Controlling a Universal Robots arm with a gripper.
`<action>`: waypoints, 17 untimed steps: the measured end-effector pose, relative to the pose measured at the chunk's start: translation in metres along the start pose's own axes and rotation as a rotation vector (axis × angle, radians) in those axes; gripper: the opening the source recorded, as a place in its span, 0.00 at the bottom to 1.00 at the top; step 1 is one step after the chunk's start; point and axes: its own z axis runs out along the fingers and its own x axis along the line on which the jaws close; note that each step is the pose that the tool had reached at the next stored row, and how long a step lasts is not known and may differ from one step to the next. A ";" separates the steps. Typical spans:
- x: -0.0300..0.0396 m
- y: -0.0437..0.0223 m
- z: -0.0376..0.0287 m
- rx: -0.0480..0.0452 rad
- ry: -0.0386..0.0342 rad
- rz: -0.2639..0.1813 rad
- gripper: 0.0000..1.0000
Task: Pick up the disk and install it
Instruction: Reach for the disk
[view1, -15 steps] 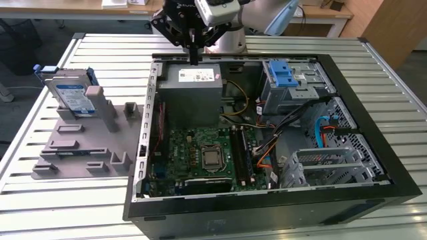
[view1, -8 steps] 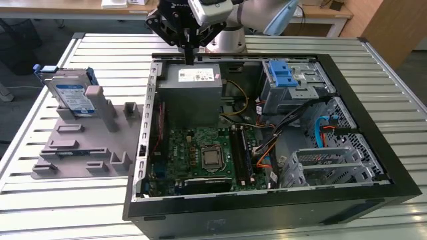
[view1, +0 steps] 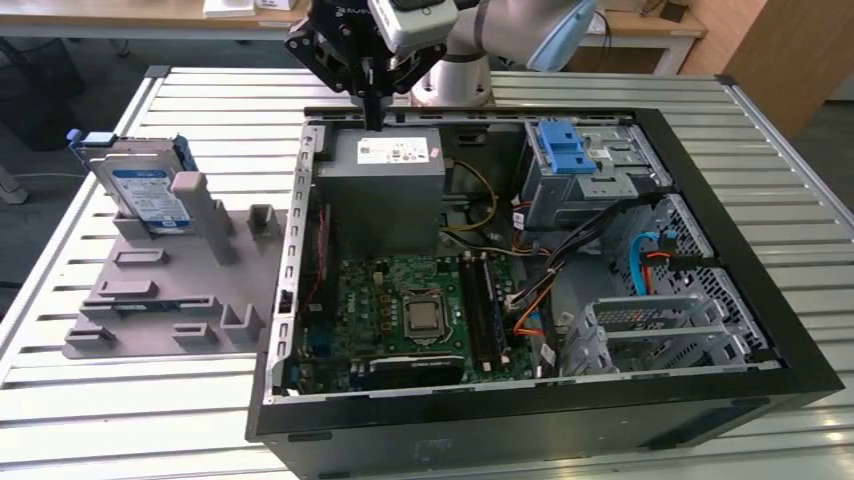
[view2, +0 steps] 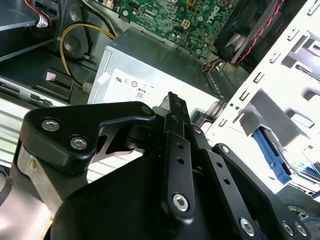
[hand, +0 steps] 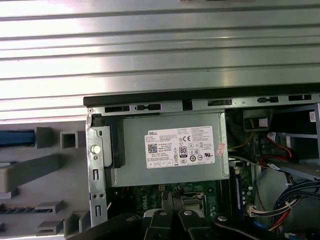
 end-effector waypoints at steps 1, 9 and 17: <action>0.0006 0.0000 0.0000 0.0001 0.0001 0.000 0.11; 0.0055 -0.0001 0.0003 0.0000 0.0001 0.000 0.11; 0.0106 -0.0002 0.0006 0.0000 0.0002 0.000 0.11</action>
